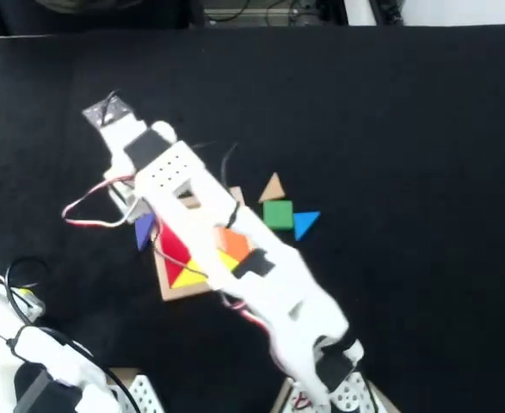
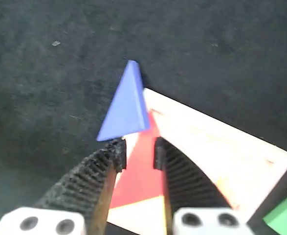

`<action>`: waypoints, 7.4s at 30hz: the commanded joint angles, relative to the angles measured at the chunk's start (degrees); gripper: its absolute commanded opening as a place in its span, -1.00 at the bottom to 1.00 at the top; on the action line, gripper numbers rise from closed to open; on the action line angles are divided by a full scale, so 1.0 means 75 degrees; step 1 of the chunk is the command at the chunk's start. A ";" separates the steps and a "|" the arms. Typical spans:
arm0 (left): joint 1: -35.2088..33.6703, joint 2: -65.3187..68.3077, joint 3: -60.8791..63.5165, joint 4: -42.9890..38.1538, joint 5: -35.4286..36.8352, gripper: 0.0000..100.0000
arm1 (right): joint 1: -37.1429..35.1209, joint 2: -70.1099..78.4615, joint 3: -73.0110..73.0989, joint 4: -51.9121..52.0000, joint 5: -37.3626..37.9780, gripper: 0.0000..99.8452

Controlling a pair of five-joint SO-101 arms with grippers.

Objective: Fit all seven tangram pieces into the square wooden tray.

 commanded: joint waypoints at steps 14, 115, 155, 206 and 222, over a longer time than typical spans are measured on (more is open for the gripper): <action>0.0182 -0.0152 0.0006 -0.0082 -0.0023 -0.61 | -0.0352 0.1928 -0.2620 0.0481 -0.0188 -0.52; 0.0193 -0.0152 0.0006 -0.0070 -0.0059 -0.61 | 0.2098 -0.3909 0.7051 -0.3704 0.6048 -0.98; 0.0193 -0.0152 -0.0006 -0.0070 -0.0059 -0.61 | 0.2016 -0.3546 0.6758 -0.3575 0.5404 -0.98; 0.0182 -0.0152 -0.0006 -0.0070 -0.0047 -0.61 | 0.2801 -0.3452 0.6007 -0.3118 0.5380 -0.57; 0.0182 -0.0152 -0.0006 -0.0070 -0.0059 -0.61 | 0.1219 -0.3311 0.6570 -0.3059 0.5005 -0.98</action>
